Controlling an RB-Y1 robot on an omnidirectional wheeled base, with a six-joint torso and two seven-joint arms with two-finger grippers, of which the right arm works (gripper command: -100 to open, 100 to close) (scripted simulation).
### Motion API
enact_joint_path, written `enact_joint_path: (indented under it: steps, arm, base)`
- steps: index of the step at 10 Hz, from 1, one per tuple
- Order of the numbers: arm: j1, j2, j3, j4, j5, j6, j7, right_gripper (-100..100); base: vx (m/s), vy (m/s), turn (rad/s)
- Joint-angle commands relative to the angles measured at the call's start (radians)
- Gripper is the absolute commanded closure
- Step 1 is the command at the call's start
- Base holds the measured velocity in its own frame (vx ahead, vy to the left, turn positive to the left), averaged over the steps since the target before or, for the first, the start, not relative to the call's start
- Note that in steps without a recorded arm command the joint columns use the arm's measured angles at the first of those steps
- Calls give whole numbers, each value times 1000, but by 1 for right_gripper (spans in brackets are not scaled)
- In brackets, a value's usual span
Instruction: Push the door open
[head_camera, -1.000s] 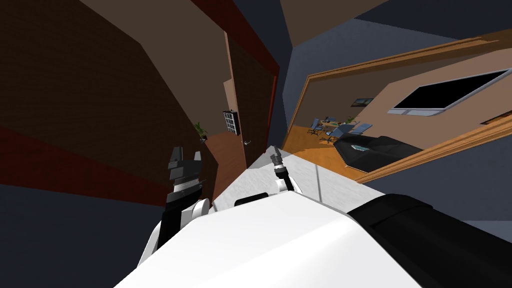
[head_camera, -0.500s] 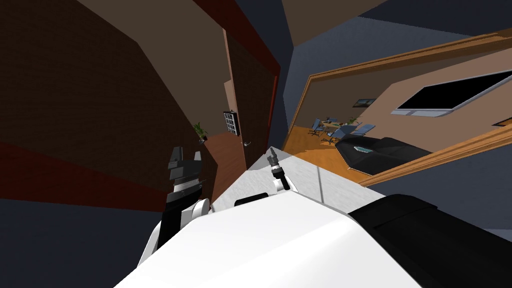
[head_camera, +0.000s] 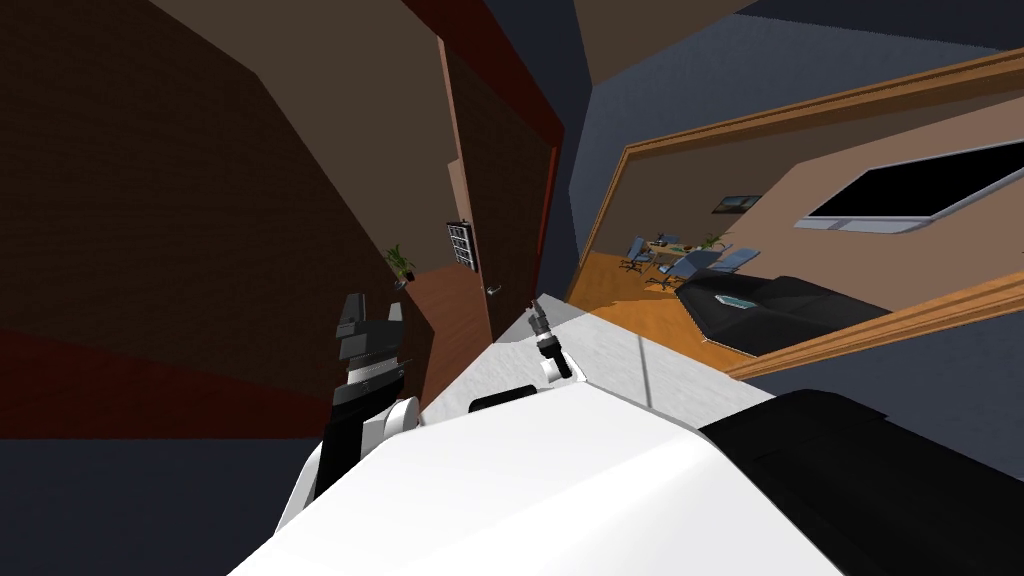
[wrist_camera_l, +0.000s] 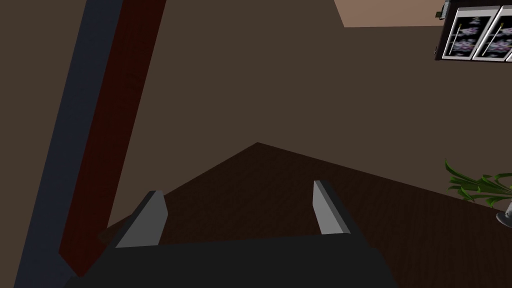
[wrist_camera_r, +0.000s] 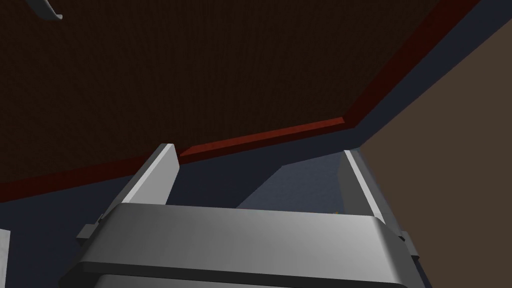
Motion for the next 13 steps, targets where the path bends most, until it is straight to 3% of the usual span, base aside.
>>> enact_joint_path:
  steps: [1,3,7,8,13]
  arm:
    - [-20,-10,12,48,-1,-12,-7,-100]
    - [-34,-11,22,82,0,-20,-9,-100]
    - [-90,-14,59,209,5,-51,-14,-100]
    - [-90,-14,59,217,5,-51,-14,-100]
    - [-160,-15,106,383,10,-90,-21,-100]
  base:
    - [95,-29,24]
    - [83,-35,13]
    - [80,-42,19]
    - [60,-22,9]
    - [88,-37,20]
